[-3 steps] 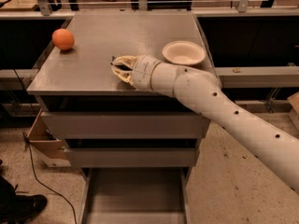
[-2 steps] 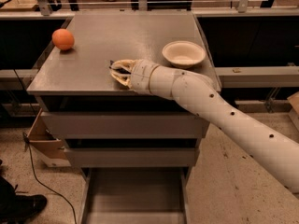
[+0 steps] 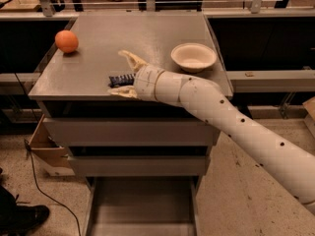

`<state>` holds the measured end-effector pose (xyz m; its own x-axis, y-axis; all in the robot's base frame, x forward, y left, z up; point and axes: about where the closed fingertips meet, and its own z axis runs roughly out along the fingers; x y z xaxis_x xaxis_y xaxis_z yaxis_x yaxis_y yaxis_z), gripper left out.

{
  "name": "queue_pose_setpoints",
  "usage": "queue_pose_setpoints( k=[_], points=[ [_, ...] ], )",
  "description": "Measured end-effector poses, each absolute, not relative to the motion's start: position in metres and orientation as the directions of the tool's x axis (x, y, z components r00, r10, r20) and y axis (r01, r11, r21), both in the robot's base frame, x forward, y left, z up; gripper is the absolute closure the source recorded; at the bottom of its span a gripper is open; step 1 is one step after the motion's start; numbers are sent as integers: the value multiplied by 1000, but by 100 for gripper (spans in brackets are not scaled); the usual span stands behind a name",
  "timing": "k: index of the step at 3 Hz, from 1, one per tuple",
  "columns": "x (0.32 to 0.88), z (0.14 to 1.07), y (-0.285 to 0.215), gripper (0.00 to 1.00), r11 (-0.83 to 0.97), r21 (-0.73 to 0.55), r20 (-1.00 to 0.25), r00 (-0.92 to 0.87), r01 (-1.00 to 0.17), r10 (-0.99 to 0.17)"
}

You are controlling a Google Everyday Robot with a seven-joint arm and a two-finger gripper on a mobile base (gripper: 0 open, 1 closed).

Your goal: Pick rxbar blueberry from bottom drawer and place on counter

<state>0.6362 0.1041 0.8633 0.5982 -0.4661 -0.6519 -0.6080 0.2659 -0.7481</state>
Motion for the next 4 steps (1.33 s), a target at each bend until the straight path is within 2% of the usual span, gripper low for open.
queue_pose_setpoints(
  k=[1, 2, 4],
  points=[
    [635, 866, 102, 0, 264, -747, -653, 599, -610, -464],
    [634, 883, 72, 0, 298, -712, -695, 578, -636, -428],
    [601, 929, -33, 0, 395, -663, -746, 522, -635, -413]
  ],
)
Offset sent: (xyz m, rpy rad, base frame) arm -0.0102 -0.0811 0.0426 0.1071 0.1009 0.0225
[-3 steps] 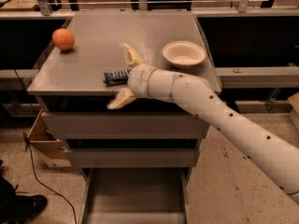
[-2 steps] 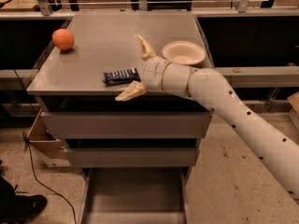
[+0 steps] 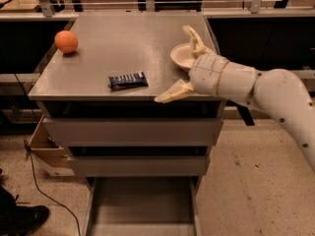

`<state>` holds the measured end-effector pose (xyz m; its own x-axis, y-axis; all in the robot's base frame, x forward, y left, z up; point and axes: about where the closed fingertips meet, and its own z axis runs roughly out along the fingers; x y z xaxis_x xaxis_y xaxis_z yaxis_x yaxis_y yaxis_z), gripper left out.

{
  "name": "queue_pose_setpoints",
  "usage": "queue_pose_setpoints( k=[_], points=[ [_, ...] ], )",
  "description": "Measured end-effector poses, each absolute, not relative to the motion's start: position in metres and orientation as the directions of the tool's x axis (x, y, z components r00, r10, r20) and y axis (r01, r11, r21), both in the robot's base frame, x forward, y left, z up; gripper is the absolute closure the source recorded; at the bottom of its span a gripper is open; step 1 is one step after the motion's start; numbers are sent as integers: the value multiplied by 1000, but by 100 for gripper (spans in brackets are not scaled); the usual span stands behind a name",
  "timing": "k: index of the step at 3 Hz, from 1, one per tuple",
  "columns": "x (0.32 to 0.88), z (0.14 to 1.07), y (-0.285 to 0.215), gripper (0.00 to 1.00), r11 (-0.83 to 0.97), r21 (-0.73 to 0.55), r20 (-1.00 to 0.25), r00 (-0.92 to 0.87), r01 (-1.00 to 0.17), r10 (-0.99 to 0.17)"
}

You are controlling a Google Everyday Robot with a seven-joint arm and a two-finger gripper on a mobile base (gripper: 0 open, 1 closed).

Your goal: Pick rxbar blueberry from bottom drawer and place on counter

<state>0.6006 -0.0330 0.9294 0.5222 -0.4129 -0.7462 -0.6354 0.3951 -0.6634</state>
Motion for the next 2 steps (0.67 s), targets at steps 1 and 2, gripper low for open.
queue_pose_setpoints(
  k=[1, 2],
  points=[
    [580, 951, -72, 0, 418, -695, -719, 543, -585, -435],
    [552, 976, -98, 0, 432, -742, -670, 588, -513, -452]
  ],
)
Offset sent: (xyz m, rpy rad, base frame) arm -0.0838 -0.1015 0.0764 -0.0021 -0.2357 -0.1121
